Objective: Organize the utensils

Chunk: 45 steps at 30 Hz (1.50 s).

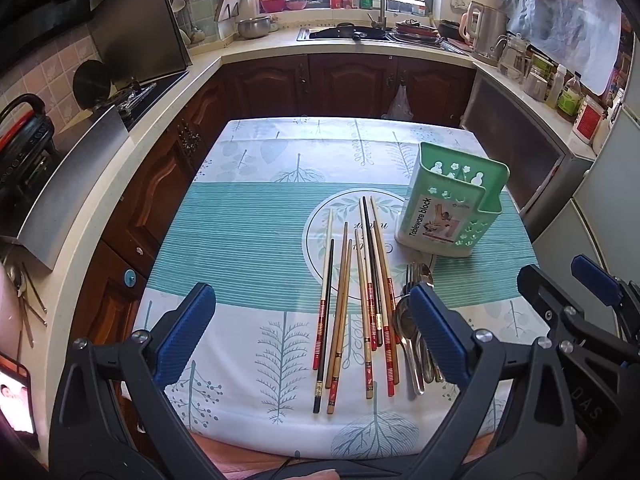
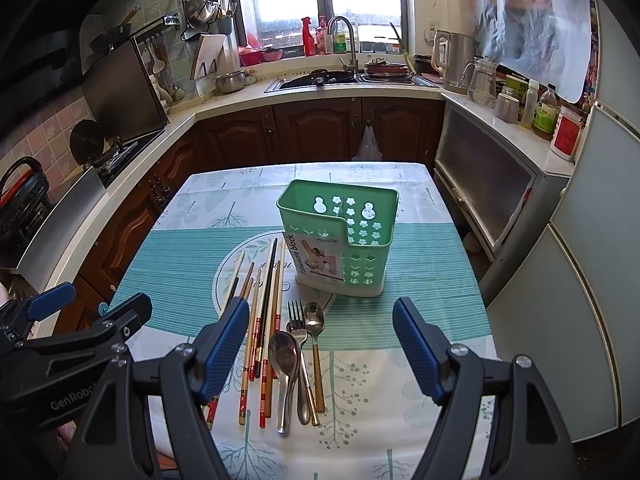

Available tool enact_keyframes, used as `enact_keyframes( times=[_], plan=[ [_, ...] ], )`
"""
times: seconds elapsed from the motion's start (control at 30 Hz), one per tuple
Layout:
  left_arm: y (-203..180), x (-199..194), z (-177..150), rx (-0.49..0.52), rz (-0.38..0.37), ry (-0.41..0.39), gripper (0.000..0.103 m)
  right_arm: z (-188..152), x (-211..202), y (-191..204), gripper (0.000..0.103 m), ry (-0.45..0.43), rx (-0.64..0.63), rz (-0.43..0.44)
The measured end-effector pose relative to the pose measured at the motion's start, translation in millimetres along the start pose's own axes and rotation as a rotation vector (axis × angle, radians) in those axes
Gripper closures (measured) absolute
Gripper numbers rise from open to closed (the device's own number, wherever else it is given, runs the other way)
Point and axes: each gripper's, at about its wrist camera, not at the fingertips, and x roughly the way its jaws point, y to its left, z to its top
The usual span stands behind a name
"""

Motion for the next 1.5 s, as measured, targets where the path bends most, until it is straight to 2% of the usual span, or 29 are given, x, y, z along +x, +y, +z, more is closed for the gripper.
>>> enact_keyframes(
  times=[0.4, 0.6, 0.77, 0.87, 1.13, 1.23, 1.3, 1.43, 1.5],
  plan=[
    [6, 0, 16, 0.038, -0.026, -0.047, 0.006, 1, -1, 5, 0.028, -0.009, -0.011, -0.011],
    [17, 14, 26, 0.018, -0.058, -0.007, 0.006, 14, 1, 6, 0.028, 0.0, -0.013, -0.019],
    [25, 25, 28, 0.011, -0.055, 0.006, 0.006, 22, 9, 7, 0.028, 0.017, -0.013, -0.006],
    [30, 34, 28, -0.001, -0.093, 0.025, 0.006, 25, 19, 6, 0.028, 0.041, -0.014, 0.003],
    [37, 82, 21, -0.008, -0.115, 0.142, 0.007, 27, 41, 8, 0.028, 0.102, -0.014, 0.029],
    [43, 105, 16, -0.016, -0.128, 0.194, 0.02, 26, 52, 9, 0.028, 0.131, -0.02, 0.045],
    [48, 124, 11, -0.037, -0.155, 0.252, 0.034, 25, 61, 11, 0.028, 0.16, -0.026, 0.063],
    [58, 159, -2, -0.094, -0.228, 0.361, 0.046, 20, 81, 13, 0.03, 0.216, -0.028, 0.088],
    [60, 171, -9, -0.108, -0.253, 0.384, 0.05, 17, 92, 12, 0.035, 0.25, -0.017, 0.103]
  ],
)
